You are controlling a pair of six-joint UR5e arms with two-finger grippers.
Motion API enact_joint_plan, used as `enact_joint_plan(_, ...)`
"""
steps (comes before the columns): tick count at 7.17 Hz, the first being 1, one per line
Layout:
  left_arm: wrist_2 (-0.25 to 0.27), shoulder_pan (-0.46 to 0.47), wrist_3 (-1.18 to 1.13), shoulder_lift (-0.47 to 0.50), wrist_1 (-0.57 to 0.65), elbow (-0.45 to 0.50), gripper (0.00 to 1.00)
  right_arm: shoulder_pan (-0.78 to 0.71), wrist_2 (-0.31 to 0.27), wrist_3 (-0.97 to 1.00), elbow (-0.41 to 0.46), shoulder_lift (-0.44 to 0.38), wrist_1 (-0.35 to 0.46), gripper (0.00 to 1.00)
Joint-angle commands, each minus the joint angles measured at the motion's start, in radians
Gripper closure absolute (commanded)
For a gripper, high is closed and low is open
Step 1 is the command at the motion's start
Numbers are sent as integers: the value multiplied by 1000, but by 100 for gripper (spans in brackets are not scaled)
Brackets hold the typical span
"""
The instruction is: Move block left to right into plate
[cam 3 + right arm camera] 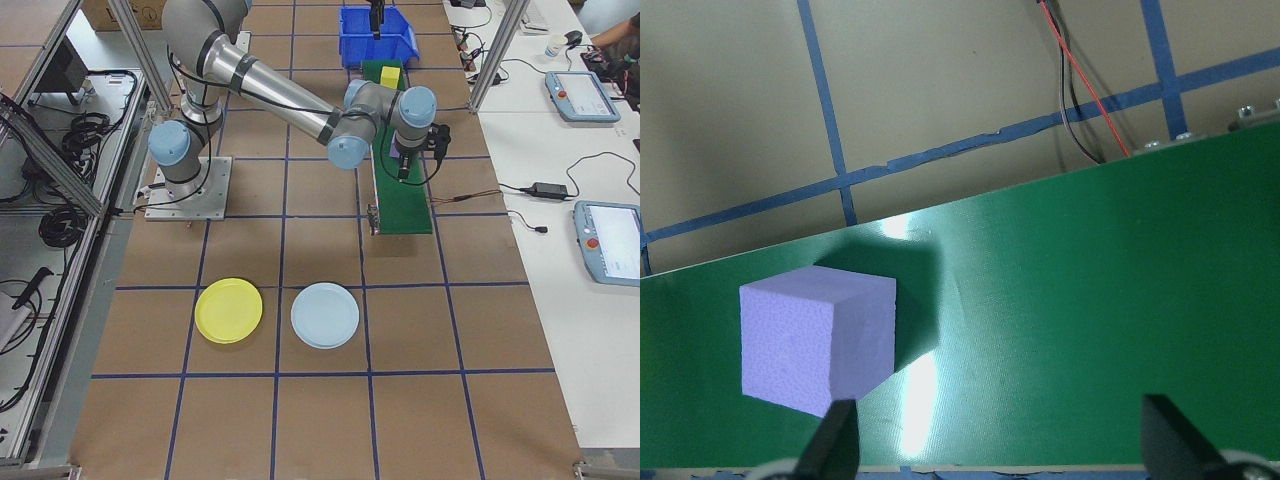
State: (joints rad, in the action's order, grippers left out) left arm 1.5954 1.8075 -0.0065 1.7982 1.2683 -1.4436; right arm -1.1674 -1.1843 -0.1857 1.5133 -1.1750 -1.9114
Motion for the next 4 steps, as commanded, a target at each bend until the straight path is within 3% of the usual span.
enact_joint_plan(1,12,-34,-1,-164,184,-67,0,0,6,2,2,2,-11,0)
enact_joint_plan(2,15,-66,-10,-242,181,-136,0,-2,8,6,2,0,-11,0)
enact_joint_plan(4,12,-188,-6,-301,192,-161,0,-12,6,8,1,23,-40,0)
